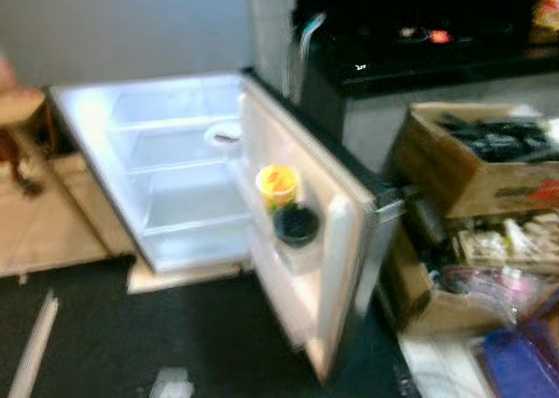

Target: Restocking fridge

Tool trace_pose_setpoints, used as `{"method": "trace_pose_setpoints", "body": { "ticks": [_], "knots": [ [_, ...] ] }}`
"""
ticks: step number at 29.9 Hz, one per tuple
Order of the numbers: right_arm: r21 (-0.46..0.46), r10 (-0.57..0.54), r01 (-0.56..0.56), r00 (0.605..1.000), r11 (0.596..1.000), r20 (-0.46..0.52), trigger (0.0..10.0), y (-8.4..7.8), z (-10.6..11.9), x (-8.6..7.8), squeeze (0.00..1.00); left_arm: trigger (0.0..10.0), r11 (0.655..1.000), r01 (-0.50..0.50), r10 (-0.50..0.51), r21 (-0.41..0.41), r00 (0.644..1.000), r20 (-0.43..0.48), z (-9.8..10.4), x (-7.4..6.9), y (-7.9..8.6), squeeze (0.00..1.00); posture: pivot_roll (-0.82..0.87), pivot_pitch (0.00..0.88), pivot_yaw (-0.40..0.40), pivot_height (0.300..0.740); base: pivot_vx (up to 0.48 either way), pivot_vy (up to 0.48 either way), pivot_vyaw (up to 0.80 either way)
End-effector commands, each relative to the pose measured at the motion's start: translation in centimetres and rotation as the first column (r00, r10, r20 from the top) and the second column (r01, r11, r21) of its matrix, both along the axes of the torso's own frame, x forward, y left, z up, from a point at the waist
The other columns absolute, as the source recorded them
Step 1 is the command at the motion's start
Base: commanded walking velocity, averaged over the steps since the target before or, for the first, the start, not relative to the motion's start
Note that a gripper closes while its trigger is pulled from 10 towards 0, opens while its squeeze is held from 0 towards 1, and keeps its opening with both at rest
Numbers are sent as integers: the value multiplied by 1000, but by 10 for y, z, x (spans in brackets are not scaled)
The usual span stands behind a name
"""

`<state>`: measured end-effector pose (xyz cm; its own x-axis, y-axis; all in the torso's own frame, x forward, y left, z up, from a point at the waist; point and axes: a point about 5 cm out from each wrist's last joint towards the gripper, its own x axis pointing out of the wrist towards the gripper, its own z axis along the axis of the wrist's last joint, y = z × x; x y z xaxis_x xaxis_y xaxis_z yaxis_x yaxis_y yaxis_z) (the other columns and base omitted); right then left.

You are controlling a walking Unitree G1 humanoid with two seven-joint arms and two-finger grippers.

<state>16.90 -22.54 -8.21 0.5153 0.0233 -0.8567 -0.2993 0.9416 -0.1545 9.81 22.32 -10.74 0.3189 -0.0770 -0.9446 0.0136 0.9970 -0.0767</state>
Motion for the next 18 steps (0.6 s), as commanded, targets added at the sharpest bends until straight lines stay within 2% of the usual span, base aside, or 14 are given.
{"method": "trace_pose_setpoints", "body": {
  "ticks": [1,5,11,17,18],
  "knots": [
    [6,-30,30,998,1000,-55,10000,1,-8,-19,0,10000,1000,25,-25,-3,1000,17,2,7,-2,0,-69,0,-19,740,0,-469,0],
    [8,-31,31,998,999,-56,10000,1,-9,-19,0,10000,1000,-3,3,1,999,36,2,15,-8,0,-70,1,-18,740,0,-457,0],
    [22,-31,32,998,999,-57,10000,2,-9,-19,0,10000,1000,-7,7,7,998,63,2,26,-24,0,-72,3,-21,740,0,0,0],
    [8,-45,46,998,999,-48,10000,-1,-8,-19,0,10000,1000,-8,8,-2,998,61,1,25,-25,0,-72,7,-20,740,0,0,0],
    [-12,-91,90,996,996,-20,10000,-6,-6,-16,0,10000,1000,-11,11,-6,998,58,1,22,-22,0,-72,7,-20,740,0,0,0]
  ]
}}
